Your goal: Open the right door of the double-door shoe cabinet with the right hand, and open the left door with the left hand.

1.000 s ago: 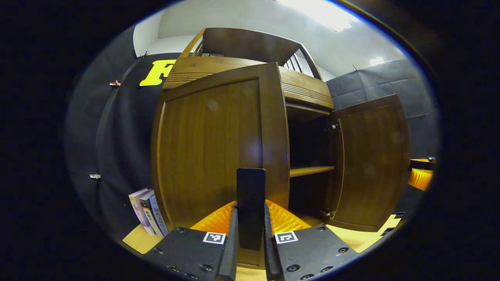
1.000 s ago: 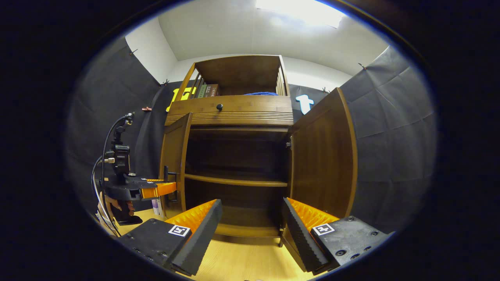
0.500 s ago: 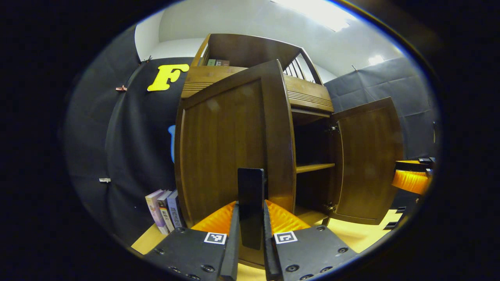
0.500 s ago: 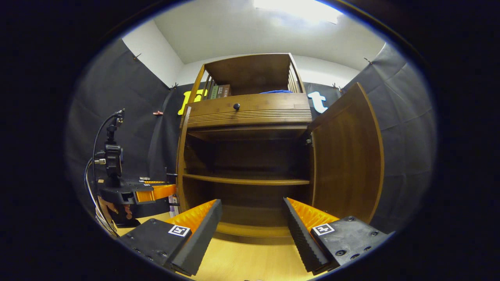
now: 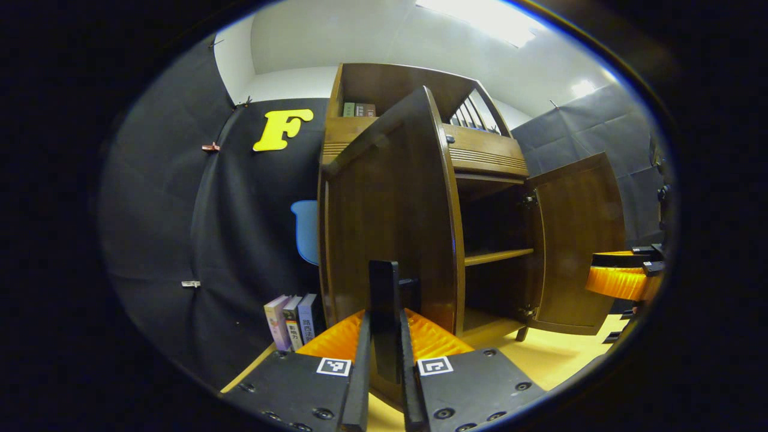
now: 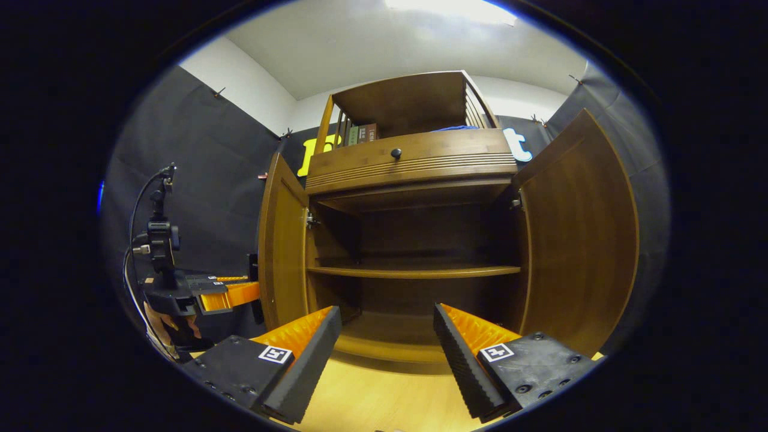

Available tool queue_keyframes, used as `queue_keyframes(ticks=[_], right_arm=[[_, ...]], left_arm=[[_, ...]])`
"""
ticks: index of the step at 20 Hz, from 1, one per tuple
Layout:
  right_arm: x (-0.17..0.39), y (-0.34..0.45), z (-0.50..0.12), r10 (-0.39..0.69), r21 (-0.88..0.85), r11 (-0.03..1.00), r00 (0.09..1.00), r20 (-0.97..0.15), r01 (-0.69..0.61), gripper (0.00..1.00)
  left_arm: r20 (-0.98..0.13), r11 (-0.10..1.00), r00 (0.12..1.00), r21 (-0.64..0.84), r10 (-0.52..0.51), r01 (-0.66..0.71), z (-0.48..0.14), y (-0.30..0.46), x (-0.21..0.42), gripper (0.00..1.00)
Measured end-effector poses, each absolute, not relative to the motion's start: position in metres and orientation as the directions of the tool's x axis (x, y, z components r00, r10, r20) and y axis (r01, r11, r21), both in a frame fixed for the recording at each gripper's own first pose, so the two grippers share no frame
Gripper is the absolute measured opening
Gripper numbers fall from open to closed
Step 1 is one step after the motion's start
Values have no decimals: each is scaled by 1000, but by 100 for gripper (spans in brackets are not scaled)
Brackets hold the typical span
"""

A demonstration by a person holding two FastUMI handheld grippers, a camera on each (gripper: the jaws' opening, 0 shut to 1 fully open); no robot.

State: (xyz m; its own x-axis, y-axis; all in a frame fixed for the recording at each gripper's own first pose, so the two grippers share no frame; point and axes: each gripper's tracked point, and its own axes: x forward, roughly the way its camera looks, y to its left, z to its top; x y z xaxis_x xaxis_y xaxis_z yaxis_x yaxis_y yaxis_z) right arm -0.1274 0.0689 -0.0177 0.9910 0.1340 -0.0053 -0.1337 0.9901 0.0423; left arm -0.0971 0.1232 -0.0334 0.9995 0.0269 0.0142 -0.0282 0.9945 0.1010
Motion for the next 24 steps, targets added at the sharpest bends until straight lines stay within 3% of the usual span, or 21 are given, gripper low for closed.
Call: queue_keyframes(ticks=[15,18,19,20,24], right_arm=[[-111,104,-30,200,75,977,979,-33,-197,98],[-112,98,-31,181,39,983,983,-37,-180,97],[-110,93,-31,164,19,986,986,-38,-163,98],[-108,89,-30,146,-1,989,989,-37,-146,98],[-105,73,-24,96,-57,994,995,-25,-97,98]], left_arm=[[59,960,970,140,236,-242,-11,206,-160,18],[44,979,983,87,180,-183,-4,185,-173,18],[37,988,990,54,140,-142,1,171,-177,14],[31,996,996,19,89,-90,4,154,-178,18],[27,999,999,4,-42,42,19,92,-165,20]])
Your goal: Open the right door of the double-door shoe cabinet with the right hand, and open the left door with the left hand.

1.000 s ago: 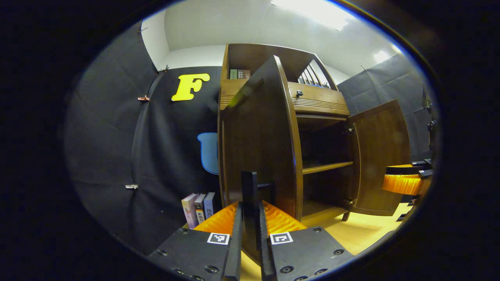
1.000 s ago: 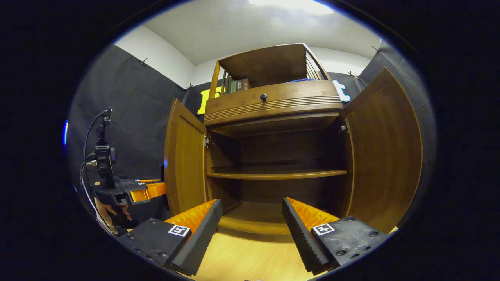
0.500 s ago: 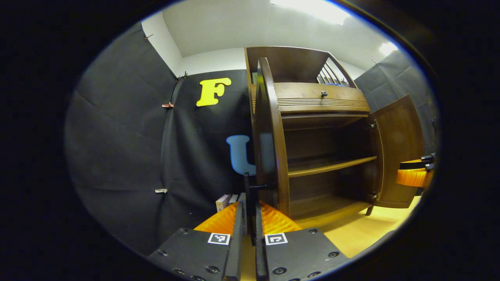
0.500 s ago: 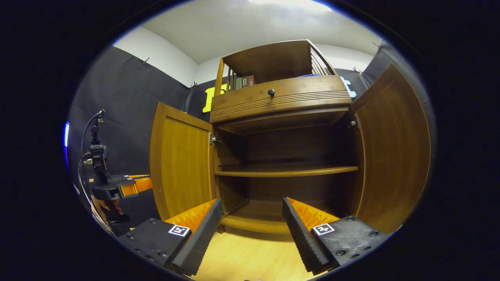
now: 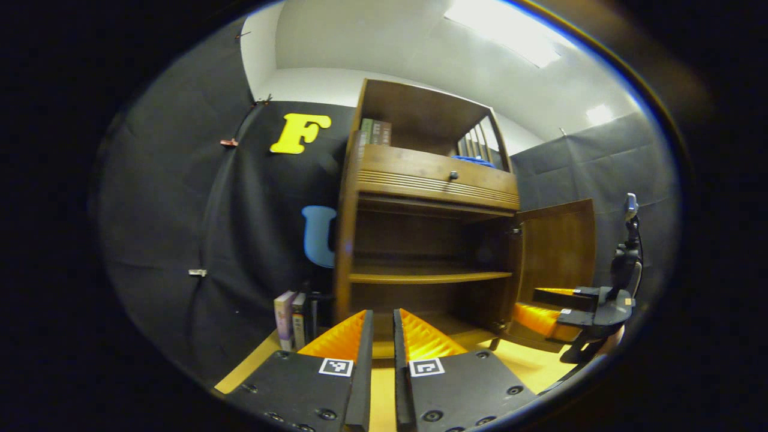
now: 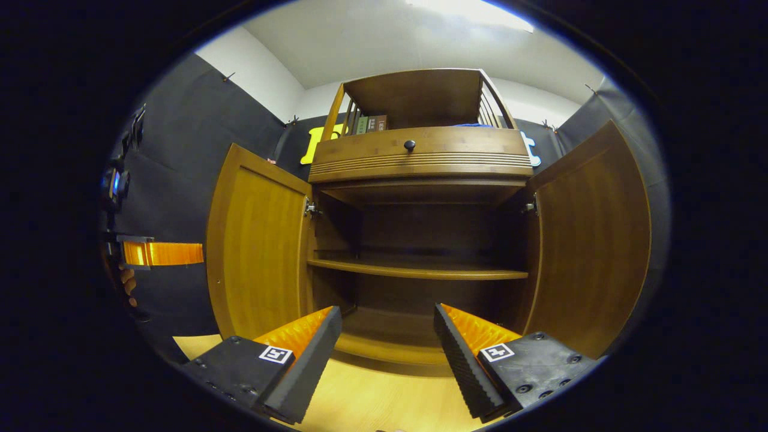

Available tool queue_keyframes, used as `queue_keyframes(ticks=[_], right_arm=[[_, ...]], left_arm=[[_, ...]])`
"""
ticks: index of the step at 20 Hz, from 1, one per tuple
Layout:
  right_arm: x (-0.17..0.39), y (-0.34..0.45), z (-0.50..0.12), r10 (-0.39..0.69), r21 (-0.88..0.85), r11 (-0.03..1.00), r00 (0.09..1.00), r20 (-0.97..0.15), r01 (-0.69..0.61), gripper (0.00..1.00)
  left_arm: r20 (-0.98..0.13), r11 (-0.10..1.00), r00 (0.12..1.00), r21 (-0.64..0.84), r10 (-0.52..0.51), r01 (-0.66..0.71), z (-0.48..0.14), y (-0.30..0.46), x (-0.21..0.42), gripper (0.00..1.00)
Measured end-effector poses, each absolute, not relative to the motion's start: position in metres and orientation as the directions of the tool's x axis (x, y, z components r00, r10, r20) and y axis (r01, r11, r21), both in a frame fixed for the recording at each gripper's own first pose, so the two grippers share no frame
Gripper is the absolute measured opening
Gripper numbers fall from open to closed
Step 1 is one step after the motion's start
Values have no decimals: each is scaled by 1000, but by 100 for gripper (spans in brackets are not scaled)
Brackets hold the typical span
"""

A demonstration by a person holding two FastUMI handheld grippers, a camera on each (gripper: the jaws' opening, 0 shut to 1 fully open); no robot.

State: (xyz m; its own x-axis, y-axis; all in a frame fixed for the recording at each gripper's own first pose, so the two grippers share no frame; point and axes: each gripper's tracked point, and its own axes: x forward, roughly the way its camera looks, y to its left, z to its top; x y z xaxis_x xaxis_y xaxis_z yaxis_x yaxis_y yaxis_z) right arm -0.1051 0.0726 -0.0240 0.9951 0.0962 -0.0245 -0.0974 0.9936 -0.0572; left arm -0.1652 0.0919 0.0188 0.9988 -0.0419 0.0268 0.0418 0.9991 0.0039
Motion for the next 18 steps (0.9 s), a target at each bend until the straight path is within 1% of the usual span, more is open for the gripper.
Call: queue_keyframes(ticks=[2,4,7,8,9,11,15,18], right_arm=[[-106,67,-21,87,-59,994,996,-21,-88,98],[-107,56,-16,66,-45,997,998,-15,-67,97],[-105,39,-9,28,-30,999,1000,-13,-28,98],[-106,34,-6,16,-31,999,1000,-6,-17,98],[-106,29,-3,7,-35,999,1000,0,-7,98],[-107,22,-1,-1,-38,999,1000,4,1,98],[-103,10,1,-13,-44,999,1000,0,13,97],[-101,5,0,-19,-53,998,1000,-7,18,97]], left_arm=[[27,993,993,4,-117,117,15,56,-151,26],[16,987,987,-15,-161,162,11,34,-137,48],[14,989,989,-23,-148,148,8,22,-114,80],[14,990,991,-32,-134,135,6,21,-108,82],[9,991,992,-46,-123,123,3,21,-103,87],[-8,992,994,-68,-108,108,-4,18,-93,95],[-32,999,999,-25,-43,42,-11,22,-78,95],[-32,997,997,-25,-73,72,-16,7,-71,94]])
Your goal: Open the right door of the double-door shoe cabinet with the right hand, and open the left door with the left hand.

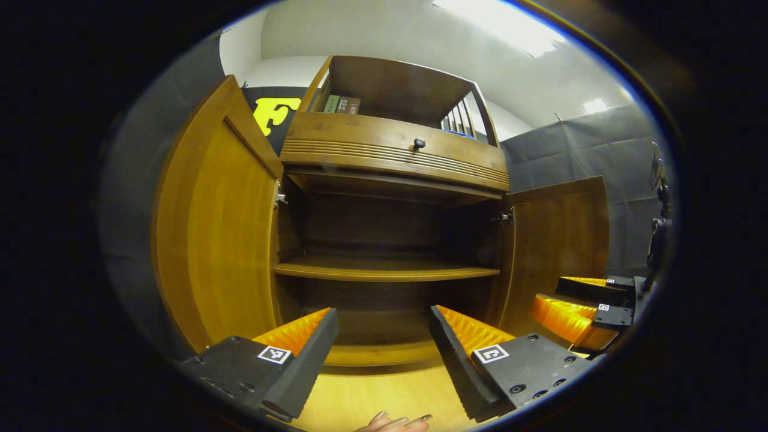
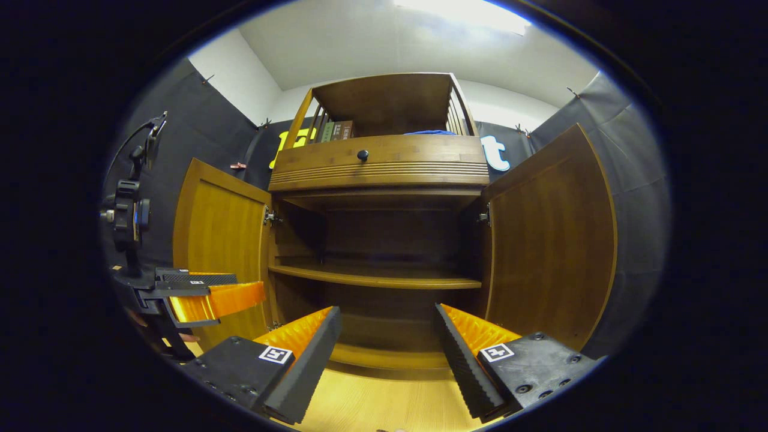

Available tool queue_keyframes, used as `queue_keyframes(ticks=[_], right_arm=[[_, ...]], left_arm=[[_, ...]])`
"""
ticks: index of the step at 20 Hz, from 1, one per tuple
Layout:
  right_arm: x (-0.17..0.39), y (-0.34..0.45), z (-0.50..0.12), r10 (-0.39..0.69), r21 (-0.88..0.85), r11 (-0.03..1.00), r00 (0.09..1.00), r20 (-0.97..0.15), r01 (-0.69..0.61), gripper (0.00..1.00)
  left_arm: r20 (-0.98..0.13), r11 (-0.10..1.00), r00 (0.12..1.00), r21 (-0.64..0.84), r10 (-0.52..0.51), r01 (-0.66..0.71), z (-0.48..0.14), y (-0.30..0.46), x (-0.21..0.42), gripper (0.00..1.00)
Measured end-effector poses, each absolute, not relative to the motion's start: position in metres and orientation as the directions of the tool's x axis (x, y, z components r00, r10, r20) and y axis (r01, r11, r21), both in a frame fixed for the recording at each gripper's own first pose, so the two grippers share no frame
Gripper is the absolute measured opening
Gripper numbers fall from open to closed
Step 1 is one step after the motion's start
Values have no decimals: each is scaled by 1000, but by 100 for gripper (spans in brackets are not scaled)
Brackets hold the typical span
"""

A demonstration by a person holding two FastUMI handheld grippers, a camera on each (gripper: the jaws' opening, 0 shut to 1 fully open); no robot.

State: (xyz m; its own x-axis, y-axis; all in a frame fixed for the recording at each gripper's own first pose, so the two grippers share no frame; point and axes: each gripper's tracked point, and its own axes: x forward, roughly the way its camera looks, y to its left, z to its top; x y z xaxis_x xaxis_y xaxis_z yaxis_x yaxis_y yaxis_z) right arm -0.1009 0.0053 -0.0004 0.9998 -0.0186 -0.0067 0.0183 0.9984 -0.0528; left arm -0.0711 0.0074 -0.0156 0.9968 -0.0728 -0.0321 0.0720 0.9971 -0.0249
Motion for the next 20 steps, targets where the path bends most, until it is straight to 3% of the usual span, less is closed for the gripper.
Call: queue_keyframes(ticks=[20], right_arm=[[-98,0,-4,-17,-59,998,1000,-12,16,97]], left_arm=[[-15,999,999,37,-39,39,-11,1,-62,94]])
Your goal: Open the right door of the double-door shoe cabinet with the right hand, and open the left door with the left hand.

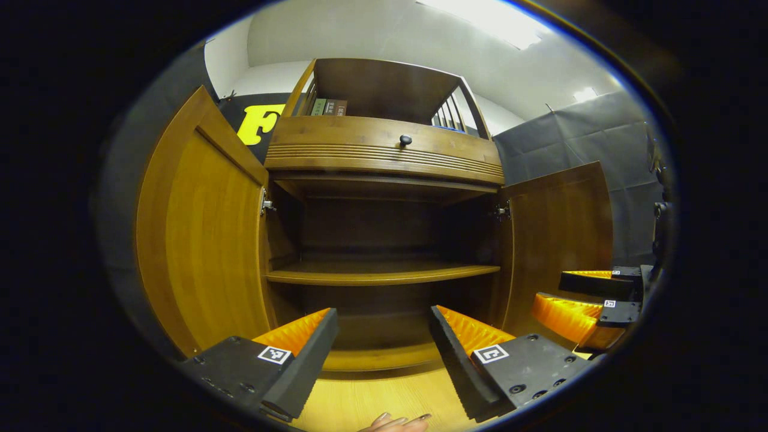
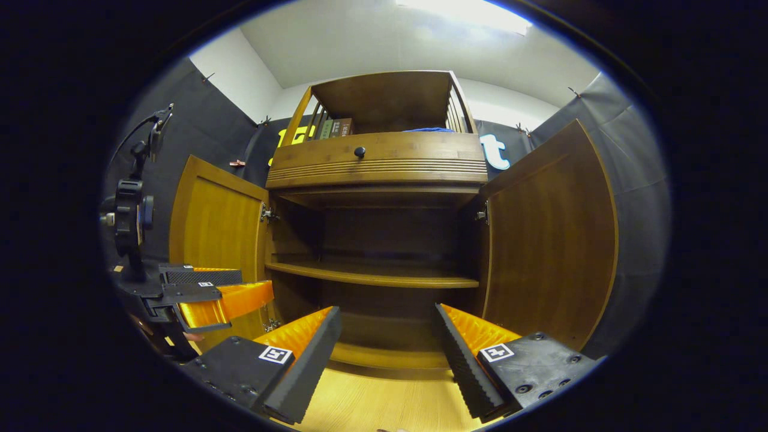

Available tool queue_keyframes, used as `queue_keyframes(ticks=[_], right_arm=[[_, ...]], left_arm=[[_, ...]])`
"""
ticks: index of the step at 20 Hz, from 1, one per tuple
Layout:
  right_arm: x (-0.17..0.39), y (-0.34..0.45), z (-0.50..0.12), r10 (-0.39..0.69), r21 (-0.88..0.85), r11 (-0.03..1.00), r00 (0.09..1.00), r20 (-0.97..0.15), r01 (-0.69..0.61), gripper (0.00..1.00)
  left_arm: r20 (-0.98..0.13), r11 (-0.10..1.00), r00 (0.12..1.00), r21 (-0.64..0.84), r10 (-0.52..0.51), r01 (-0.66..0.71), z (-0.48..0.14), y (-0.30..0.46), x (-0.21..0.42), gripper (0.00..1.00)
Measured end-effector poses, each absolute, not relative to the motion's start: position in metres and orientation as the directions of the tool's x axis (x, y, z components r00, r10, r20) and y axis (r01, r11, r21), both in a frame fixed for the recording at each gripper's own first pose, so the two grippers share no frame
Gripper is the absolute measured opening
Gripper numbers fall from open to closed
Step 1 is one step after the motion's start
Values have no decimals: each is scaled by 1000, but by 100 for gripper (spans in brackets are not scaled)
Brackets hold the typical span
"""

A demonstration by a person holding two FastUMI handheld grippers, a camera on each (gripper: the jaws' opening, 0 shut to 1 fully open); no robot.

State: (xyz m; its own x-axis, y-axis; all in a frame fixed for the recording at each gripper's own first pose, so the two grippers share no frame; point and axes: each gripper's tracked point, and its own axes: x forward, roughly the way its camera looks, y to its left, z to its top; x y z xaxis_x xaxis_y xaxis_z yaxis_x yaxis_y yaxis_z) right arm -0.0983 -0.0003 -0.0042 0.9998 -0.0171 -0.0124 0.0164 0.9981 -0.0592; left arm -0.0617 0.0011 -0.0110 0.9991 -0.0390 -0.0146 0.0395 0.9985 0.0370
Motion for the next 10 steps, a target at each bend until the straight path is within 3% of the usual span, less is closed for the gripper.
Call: queue_keyframes(ticks=[10], right_arm=[[-99,5,-3,-11,-58,998,1000,-12,10,97]], left_arm=[[-17,998,999,39,-42,43,-11,2,-64,94]])
